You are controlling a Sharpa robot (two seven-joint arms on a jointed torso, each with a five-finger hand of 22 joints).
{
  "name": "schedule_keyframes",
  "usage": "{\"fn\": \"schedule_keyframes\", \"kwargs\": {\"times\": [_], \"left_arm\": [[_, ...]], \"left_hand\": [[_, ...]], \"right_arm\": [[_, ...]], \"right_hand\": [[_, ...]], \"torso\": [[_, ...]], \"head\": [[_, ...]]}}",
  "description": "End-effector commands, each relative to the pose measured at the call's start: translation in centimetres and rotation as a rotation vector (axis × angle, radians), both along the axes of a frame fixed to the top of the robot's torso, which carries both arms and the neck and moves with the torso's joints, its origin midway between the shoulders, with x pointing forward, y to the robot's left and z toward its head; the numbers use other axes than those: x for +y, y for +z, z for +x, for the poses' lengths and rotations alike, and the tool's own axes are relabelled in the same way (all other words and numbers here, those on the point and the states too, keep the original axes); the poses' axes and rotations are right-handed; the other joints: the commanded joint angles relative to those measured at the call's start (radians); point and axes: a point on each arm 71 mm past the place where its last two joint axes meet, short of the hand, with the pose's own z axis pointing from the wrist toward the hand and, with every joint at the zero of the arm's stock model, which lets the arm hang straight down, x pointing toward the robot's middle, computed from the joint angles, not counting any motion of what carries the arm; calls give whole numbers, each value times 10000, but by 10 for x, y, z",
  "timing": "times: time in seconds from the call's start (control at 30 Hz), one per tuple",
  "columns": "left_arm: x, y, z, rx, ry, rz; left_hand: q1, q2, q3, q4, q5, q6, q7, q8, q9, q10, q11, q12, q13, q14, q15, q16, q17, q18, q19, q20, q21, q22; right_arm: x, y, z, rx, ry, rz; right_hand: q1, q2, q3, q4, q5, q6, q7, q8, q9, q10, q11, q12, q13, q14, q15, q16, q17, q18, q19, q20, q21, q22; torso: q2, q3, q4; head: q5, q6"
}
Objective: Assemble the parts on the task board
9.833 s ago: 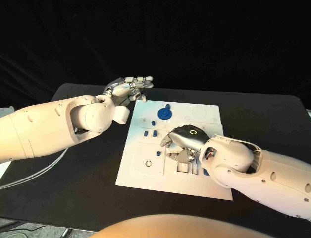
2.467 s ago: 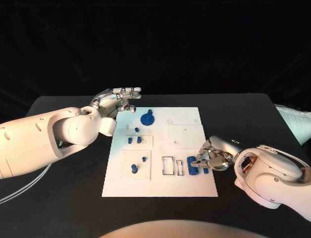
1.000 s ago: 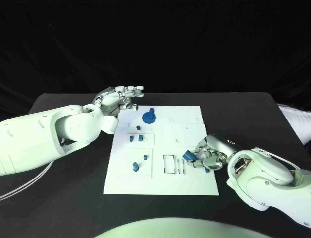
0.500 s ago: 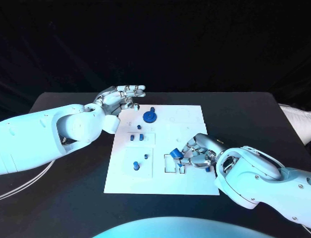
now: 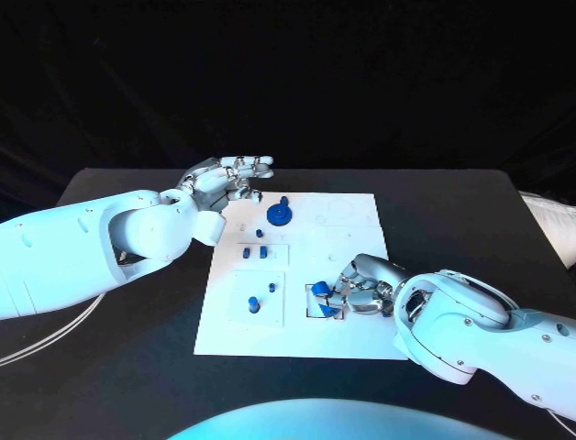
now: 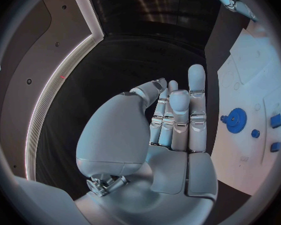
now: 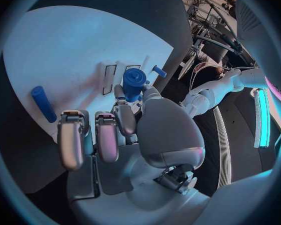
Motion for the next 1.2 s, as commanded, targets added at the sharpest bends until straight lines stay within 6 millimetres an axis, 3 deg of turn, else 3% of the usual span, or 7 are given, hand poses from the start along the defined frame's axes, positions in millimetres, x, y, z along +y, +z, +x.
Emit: {"fn": "schedule_keyframes", "kwargs": {"times": [0.03, 0.27, 0.63, 0.67, 0.83, 0.9, 1.2], "left_arm": [[-3, 1, -1, -81, -188, -103], [-3, 1, -1, -78, -196, -105], [-3, 2, -1, -77, -188, -101], [-3, 2, -1, -77, -189, -101], [-3, 2, -1, -77, -188, -101], [-2, 2, -1, -75, -187, -99], [-3, 1, -1, -45, -262, -118]], "left_hand": [[-76, 21, -36, -40, -40, -50, -13, 55, -6, -76, -3, 35, 9, -40, 5, -24, -10, 181, -54, 36, -50, -12], [-76, 21, -36, -40, -40, -50, -13, 55, -6, -76, -3, 35, 9, -40, 5, -24, -10, 181, -54, 36, -50, -12], [-76, 21, -36, -40, -40, -50, -13, 55, -6, -76, -3, 35, 9, -40, 5, -24, -10, 181, -54, 36, -50, -12], [-76, 21, -36, -40, -40, -50, -13, 55, -6, -76, -3, 35, 9, -40, 5, -24, -10, 181, -54, 36, -50, -12], [-76, 21, -36, -40, -40, -50, -13, 55, -6, -76, -3, 35, 9, -40, 5, -24, -10, 181, -54, 36, -50, -12], [-76, 21, -36, -40, -40, -50, -13, 55, -6, -76, -3, 35, 9, -40, 5, -24, -10, 181, -54, 36, -50, -12], [-79, 21, -38, -54, -36, -63, -10, 60, -7, -99, -1, 56, 10, -53, 5, -33, -48, 182, -57, 37, -52, -13]], "right_arm": [[1, -3, -1, 216, 300, -377], [4, -5, 3, 83, 323, -475], [8, -7, 6, -25, 358, -549], [8, -7, 7, -36, 360, -556], [8, -7, 9, -277, 326, -647], [7, -7, 10, -411, 321, -720], [3, -3, 9, -945, 370, -886]], "right_hand": [[9, 140, -54, -2, 51, 446, -340, 74, 661, 260, -204, 28, 15, 947, -89, 56, 2014, -122, 565, -72, 38, 1410], [-107, 145, -106, -6, -10, 463, -349, 61, 700, 273, -212, -11, 2, 947, -97, 58, 2018, -122, 565, -81, 40, 1413], [-573, 112, -422, 3, -562, 493, -363, 7, 867, 296, -222, -141, -11, 943, -106, 55, 2016, -117, 551, -97, 30, 1401], [-730, 109, -526, -10, -779, 501, -367, 1, 894, 298, -219, -159, -12, 942, -107, 53, 2013, -117, 550, -97, 29, 1401], [-1902, 104, -1350, -114, -3036, 481, -354, -53, 1040, 265, -221, -369, -88, 922, -101, 6, 1926, -97, 509, -106, -26, 1324], [-2146, 46, -1588, 17, -3481, 468, -351, -72, 1088, 251, -208, -442, -115, 918, -96, -6, 1905, -92, 500, -100, -40, 1307], [-2576, -67, -2018, 2, -3588, 461, -353, -104, 1203, 250, -208, -529, -123, 916, -97, -13, 1899, -91, 496, -99, -47, 1305]], "torso": [[2, 5, 10], [7, 8, 13], [3, 11, 3], [3, 11, 3], [4, 12, -2], [2, 14, -8], [13, 31, -4]], "head": [[-6, -10], [0, -5], [29, -14], [29, -14], [36, -10], [34, -12], [23, -3]]}}
